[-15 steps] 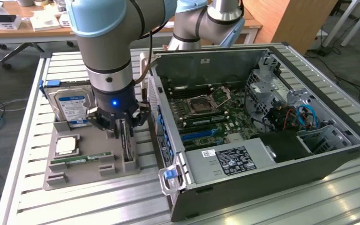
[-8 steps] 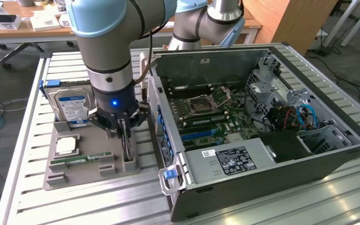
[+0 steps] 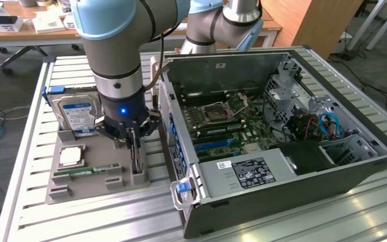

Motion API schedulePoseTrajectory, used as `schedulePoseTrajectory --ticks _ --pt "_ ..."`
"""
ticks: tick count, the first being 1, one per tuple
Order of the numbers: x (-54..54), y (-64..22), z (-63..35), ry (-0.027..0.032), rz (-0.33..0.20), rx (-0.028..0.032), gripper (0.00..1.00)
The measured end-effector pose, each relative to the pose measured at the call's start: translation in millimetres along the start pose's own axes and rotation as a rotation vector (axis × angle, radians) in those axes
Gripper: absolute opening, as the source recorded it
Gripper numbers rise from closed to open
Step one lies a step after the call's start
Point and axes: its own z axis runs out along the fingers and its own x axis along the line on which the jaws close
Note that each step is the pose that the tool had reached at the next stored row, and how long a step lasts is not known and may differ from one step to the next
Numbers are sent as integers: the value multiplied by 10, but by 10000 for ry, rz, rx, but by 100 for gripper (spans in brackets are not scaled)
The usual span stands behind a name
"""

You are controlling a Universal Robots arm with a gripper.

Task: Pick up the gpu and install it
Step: 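Pick up the gpu and move the gpu toward the slot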

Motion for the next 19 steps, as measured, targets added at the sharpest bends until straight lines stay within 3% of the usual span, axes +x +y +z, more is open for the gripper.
schedulePoseTrajectory --ticks 19 --pt "-11 2 -18 6 1 0 26"
